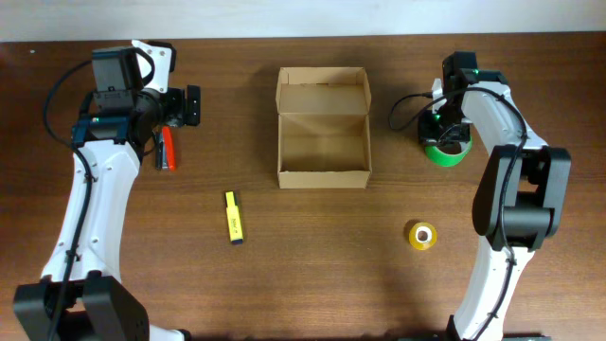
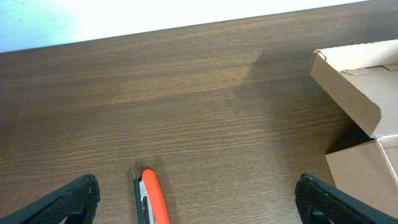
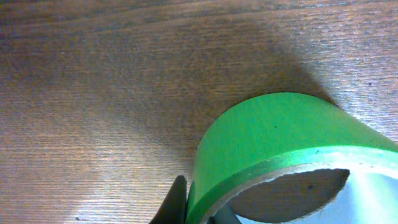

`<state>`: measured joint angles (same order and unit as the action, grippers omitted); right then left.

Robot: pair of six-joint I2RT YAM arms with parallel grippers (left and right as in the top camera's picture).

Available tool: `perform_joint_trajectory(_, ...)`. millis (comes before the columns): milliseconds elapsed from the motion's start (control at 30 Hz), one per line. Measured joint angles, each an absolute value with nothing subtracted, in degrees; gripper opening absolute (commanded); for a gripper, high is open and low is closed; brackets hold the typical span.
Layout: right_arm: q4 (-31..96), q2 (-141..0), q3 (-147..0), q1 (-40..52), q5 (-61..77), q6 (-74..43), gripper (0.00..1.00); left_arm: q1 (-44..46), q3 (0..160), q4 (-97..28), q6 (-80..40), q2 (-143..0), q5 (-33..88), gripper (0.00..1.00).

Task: Pack container
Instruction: 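Lower the right gripper and grasp the green tape roll's rim, then carry the green tape roll into the box and release it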

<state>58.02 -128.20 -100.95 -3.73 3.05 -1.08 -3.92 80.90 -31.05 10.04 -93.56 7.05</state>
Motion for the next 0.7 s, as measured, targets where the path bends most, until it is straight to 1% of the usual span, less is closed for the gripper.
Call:
perform_joint_trajectory(200,63.72,-126.85,-101.8,-3.81,3.05,-1.15,0.04,-3.92,80.9,-31.05,10.04,-93.56,7.03,1.0)
perform_joint_trajectory(333,66.85,-123.59,-105.62,-3.81,3.03,-1.37,0.04,-3.92,80.9,-31.05,10.04,-93.56,7.05,1.0)
perform_joint_trajectory(500,74.41,-119.07,-114.98,-3.81,3.03,-1.52,0.04,-3.92,80.9,-31.05,10.07,-93.56,7.05,1.0)
perform_joint_trajectory(700,81.8,-118.21,-129.32,-2.26,3.01,-1.32,0.04,-3.92,80.9,-31.05,10.07,-93.56,7.03,0.99)
